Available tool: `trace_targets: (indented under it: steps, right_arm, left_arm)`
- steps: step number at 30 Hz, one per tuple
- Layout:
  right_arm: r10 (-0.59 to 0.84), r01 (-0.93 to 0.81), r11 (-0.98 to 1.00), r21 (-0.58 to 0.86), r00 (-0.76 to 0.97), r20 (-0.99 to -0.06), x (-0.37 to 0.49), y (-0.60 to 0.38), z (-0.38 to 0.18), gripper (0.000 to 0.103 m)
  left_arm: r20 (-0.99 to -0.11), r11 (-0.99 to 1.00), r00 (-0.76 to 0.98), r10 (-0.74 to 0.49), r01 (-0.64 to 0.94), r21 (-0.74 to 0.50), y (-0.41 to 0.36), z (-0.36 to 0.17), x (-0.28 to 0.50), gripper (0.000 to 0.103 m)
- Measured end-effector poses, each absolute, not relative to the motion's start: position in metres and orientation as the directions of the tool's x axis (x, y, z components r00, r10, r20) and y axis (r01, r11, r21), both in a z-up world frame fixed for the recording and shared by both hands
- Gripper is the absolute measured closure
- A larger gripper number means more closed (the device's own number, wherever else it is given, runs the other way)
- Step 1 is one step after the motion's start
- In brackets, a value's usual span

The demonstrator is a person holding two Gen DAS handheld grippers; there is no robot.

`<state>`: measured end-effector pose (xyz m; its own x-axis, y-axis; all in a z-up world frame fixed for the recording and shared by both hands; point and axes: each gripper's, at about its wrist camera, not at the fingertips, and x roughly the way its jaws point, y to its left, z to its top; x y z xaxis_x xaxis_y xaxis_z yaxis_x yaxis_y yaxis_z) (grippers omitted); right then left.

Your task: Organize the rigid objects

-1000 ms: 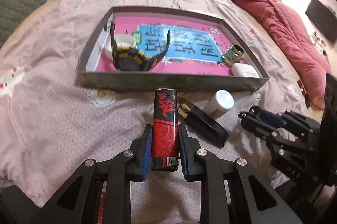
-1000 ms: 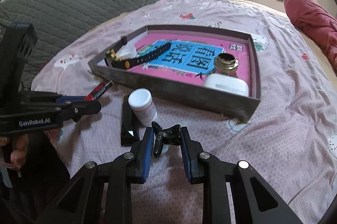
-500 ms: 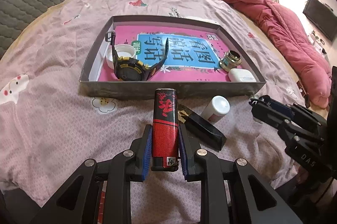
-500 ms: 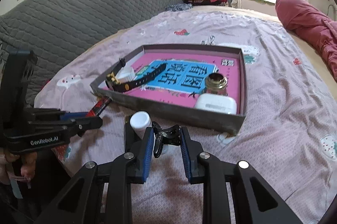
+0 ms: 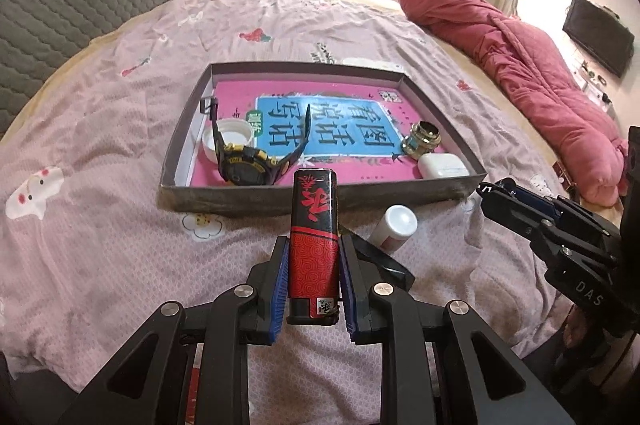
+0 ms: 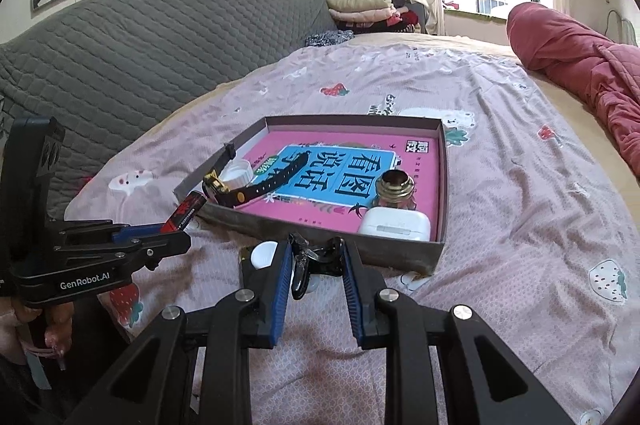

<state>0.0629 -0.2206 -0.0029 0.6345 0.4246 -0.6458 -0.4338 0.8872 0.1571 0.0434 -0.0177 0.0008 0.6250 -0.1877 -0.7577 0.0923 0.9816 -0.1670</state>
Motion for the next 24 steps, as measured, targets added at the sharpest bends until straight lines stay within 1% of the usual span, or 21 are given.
trace_targets:
  steps: [19, 24]
  right_arm:
    - [0.431, -0.409, 0.894, 0.181, 0.682, -0.59, 0.067, -0.226, 0.008, 0.077]
    - [0.432, -0.412, 0.894, 0.178, 0.683, -0.59, 0.073, -0.223, 0.007, 0.077]
  left_arm:
    - [-0.732, 0.981, 0.654, -0.192, 0.104, -0.164, -0.022, 0.01, 0.05, 0.08]
    - [-0.728, 0.981, 0.658, -0.192, 0.102, -0.167, -0.023, 0.01, 0.056, 0.08]
